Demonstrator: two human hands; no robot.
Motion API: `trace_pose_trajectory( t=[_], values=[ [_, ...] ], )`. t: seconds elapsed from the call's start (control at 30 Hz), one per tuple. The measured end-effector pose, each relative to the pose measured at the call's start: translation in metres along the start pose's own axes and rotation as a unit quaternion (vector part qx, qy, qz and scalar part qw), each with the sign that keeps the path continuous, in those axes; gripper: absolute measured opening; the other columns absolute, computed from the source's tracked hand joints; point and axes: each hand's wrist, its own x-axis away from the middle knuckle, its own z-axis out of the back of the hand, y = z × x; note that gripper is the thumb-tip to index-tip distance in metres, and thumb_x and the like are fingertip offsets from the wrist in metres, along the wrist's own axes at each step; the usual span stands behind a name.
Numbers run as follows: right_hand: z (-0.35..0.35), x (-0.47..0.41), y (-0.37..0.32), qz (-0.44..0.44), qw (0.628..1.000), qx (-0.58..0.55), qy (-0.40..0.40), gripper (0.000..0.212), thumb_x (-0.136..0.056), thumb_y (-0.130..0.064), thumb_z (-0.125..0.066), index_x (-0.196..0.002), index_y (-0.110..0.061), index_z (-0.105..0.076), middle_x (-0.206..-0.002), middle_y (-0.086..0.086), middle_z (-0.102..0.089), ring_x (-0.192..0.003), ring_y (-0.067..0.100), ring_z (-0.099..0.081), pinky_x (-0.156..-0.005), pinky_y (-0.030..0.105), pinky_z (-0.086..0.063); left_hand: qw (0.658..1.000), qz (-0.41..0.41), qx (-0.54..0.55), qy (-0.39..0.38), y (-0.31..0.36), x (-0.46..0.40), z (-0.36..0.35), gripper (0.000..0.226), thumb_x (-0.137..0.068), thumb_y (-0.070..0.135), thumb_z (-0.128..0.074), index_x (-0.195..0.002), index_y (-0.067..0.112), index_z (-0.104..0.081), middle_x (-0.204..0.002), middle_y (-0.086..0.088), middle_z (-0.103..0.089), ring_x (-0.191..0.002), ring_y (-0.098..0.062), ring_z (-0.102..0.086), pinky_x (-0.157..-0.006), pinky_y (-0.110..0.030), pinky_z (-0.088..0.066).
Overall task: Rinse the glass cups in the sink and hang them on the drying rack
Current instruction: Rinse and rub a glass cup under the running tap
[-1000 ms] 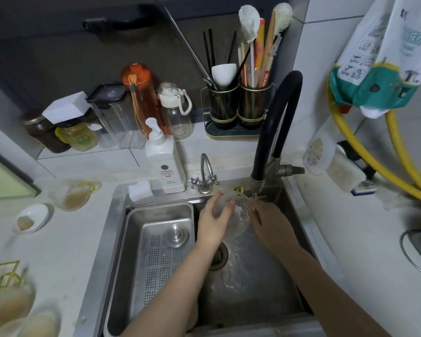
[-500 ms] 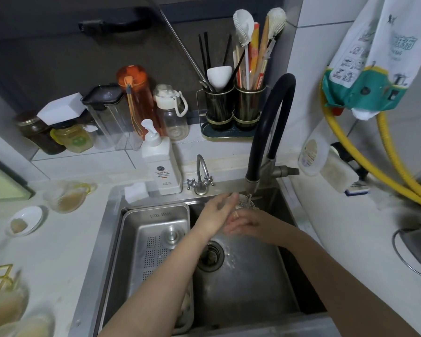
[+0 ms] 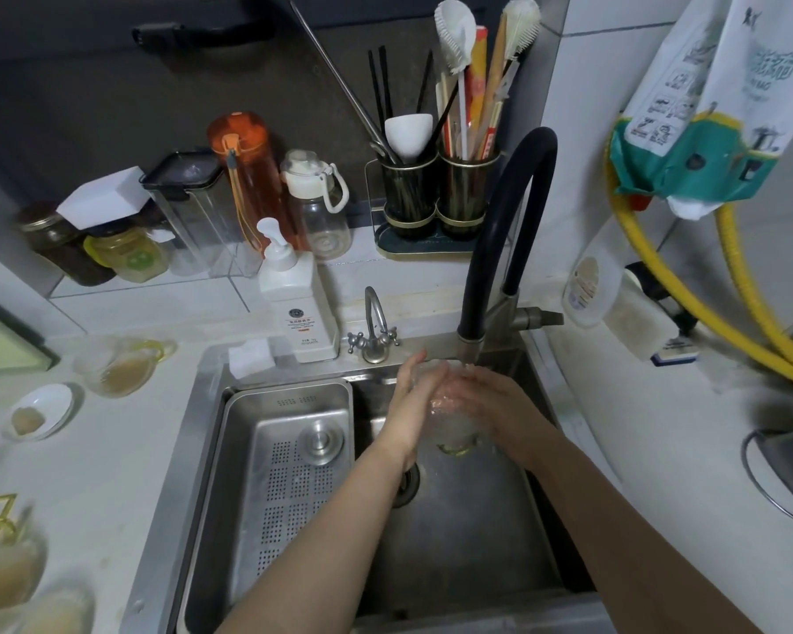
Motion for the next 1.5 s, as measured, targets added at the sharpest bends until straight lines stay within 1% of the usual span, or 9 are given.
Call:
trace_pose_trajectory(
  t=[0.3,0.5,0.6,0.67,0.83,1.0,1.23,1.4,1.5],
  values=[
    [0.002,0.000,0.002,-0.015,0.996,-0.059,0.060,0.025,-0.097,-0.019,-0.048,-0.104,-0.004,-0.068,-0.096,0.013,-0.073,-0.086,0.021,-0.071,-0.067,0.024,-0.056,0.999,-0.032,-0.008,0.010,-0.018,0.000,-0.013,0.092,-0.064,0.063,-0.075,-0.143,0.047,-0.029,-0.149,0.003,-0.041,-0.133,-0.014,-0.043,-0.113,-0.039,-0.034],
    [0.001,0.006,0.008,0.012,0.991,0.133,-0.011,0.021,-0.094,-0.016,-0.054,-0.110,-0.009,-0.065,-0.104,0.004,-0.069,-0.096,0.012,-0.066,-0.084,0.025,-0.051,0.999,0.040,-0.008,0.004,-0.002,0.002,-0.007,0.025,-0.087,0.056,-0.057,-0.102,0.038,-0.062,-0.098,0.010,-0.069,-0.081,0.006,-0.067,-0.068,-0.015,-0.054],
    [-0.003,0.005,0.009,0.007,0.998,0.060,0.032,0.015,-0.091,-0.018,-0.059,-0.100,-0.015,-0.071,-0.099,0.004,-0.074,-0.096,0.018,-0.069,-0.081,0.027,-0.054,0.998,0.036,0.037,-0.035,-0.018,0.005,0.003,0.076,-0.073,0.063,-0.065,-0.141,0.042,-0.036,-0.140,0.008,-0.046,-0.126,-0.006,-0.045,-0.107,-0.037,-0.039],
    [-0.004,0.005,0.011,0.006,1.000,0.009,0.022,0.018,-0.093,-0.019,-0.056,-0.104,-0.015,-0.070,-0.104,0.004,-0.073,-0.102,0.021,-0.068,-0.084,0.030,-0.054,0.999,0.017,0.035,-0.036,-0.024,0.004,0.007,0.085,-0.068,0.065,-0.068,-0.142,0.051,-0.028,-0.149,0.004,-0.037,-0.137,-0.017,-0.034,-0.114,-0.045,-0.027],
    [-0.001,0.010,0.007,0.013,0.981,0.161,-0.104,0.017,-0.087,-0.016,-0.062,-0.104,-0.020,-0.067,-0.102,-0.002,-0.071,-0.100,0.011,-0.066,-0.090,0.025,-0.052,0.994,0.104,-0.004,-0.015,-0.012,-0.009,0.012,0.096,-0.058,0.087,-0.057,-0.132,0.026,-0.052,-0.120,-0.004,-0.067,-0.108,-0.020,-0.065,-0.100,-0.040,-0.046],
    [-0.001,0.003,0.005,0.005,0.999,0.009,-0.037,0.031,-0.090,-0.025,-0.057,-0.110,-0.002,-0.065,-0.111,0.023,-0.066,-0.107,0.038,-0.062,-0.097,0.051,-0.047,0.990,0.062,0.102,-0.081,-0.015,-0.006,0.014,0.063,-0.085,0.057,-0.058,-0.141,0.044,-0.033,-0.137,-0.004,-0.055,-0.109,-0.024,-0.065,-0.089,-0.043,-0.054],
    [0.002,0.004,0.004,-0.052,0.998,0.026,-0.022,0.037,-0.101,-0.031,-0.038,-0.106,-0.005,-0.064,-0.096,0.013,-0.071,-0.087,0.024,-0.070,-0.077,0.034,-0.055,0.981,0.166,0.054,-0.082,0.003,-0.006,0.013,0.058,-0.086,0.065,-0.047,-0.102,0.014,-0.068,-0.093,-0.008,-0.073,-0.087,-0.025,-0.068,-0.087,-0.041,-0.053],
    [-0.004,-0.009,-0.002,-0.097,0.993,-0.041,0.049,0.038,-0.098,-0.035,-0.043,-0.099,-0.005,-0.065,-0.097,0.013,-0.074,-0.088,0.026,-0.070,-0.078,0.038,-0.057,0.994,0.060,0.056,-0.067,-0.024,-0.003,0.009,0.077,-0.077,0.079,-0.047,-0.136,0.029,-0.049,-0.132,-0.005,-0.059,-0.122,-0.022,-0.055,-0.109,-0.051,-0.038],
    [-0.015,-0.011,0.001,-0.088,0.996,0.010,0.027,0.035,-0.096,-0.033,-0.047,-0.107,-0.009,-0.070,-0.106,0.011,-0.072,-0.105,0.032,-0.065,-0.098,0.047,-0.049,0.995,0.082,0.062,0.005,-0.028,-0.007,0.007,0.070,-0.073,0.073,-0.060,-0.126,0.027,-0.058,-0.120,-0.005,-0.067,-0.109,-0.025,-0.064,-0.096,-0.049,-0.050]
  ],
)
